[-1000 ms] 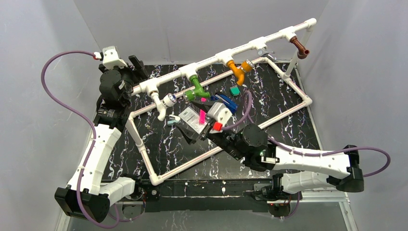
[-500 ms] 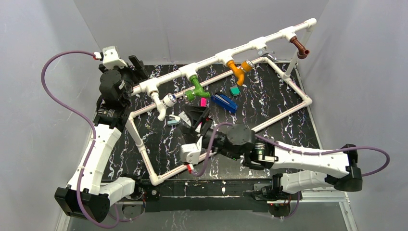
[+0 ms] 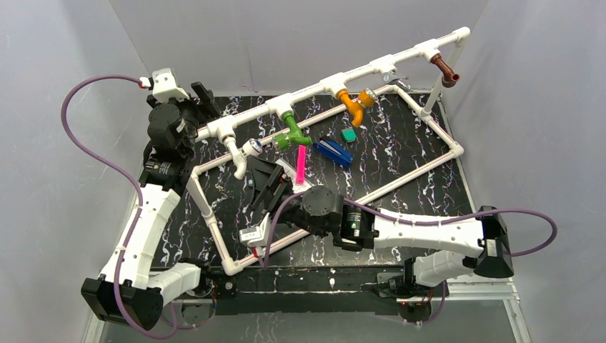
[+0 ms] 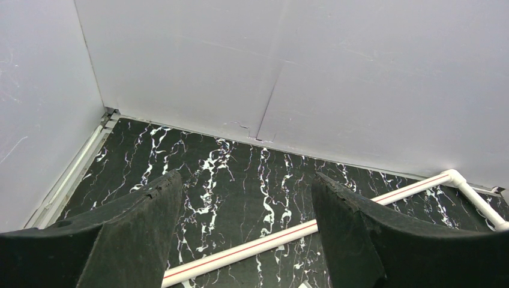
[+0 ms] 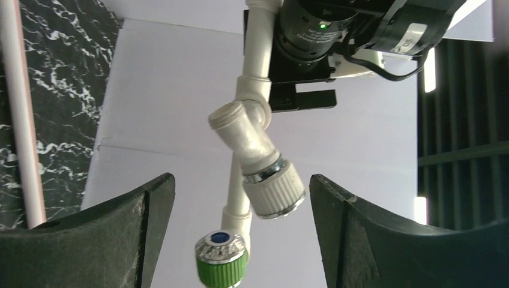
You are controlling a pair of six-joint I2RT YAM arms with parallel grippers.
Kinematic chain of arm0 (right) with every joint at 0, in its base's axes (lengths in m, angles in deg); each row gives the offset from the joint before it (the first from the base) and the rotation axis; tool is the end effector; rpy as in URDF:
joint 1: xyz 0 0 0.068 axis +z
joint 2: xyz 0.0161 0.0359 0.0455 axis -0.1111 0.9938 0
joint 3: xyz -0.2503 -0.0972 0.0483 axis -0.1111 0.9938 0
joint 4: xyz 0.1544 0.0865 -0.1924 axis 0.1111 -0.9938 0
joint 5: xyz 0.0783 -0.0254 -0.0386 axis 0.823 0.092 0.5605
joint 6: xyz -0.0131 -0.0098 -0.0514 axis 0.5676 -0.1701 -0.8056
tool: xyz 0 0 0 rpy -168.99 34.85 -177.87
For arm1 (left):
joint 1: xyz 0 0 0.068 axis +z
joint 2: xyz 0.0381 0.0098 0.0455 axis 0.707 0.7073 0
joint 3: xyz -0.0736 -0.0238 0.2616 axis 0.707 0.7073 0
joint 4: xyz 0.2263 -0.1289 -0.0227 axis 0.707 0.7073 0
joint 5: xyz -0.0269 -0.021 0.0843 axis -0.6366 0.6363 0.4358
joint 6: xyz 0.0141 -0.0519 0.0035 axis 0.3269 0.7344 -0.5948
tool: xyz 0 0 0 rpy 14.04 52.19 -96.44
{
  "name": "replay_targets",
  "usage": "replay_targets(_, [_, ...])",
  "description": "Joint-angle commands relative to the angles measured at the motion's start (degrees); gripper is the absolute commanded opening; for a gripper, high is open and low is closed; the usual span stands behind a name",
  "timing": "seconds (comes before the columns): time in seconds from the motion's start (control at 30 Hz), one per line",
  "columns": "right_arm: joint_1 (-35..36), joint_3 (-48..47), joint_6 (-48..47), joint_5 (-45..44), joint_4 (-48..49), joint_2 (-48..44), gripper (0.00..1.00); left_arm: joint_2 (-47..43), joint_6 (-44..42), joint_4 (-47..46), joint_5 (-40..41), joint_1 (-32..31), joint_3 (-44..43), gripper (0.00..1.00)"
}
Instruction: Install the water faucets
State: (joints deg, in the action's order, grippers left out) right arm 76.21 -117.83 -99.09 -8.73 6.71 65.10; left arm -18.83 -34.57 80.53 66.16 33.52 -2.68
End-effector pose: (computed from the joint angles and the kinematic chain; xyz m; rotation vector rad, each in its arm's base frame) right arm 0.0538 0.3088 0.3891 -1.4947 0.3372 -0.4711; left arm 0.2489 -0.0397 0.4304 -0.2531 1.4643 -0.1043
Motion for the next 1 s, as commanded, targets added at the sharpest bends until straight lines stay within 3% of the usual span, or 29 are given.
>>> replay_targets(0.0, [0.47,-4.49,-6.18,-0.86,7.28,1.57,0.88,8.35,-0.01,19.27,-0.02,0.30,7.45,0.76])
replay_targets(0.57, [-0.20,-11.90,-4.24,-3.23,2.94,8.75,0.75,8.13,0.03,19.28,-0.20,0.30,7.47,0.76])
replay_targets(0.97, [-2.00,-13.37,-3.23,-4.42,3.06,11.33,0.53,8.04,-0.07,19.30,-0.20,0.27,7.53,0.76])
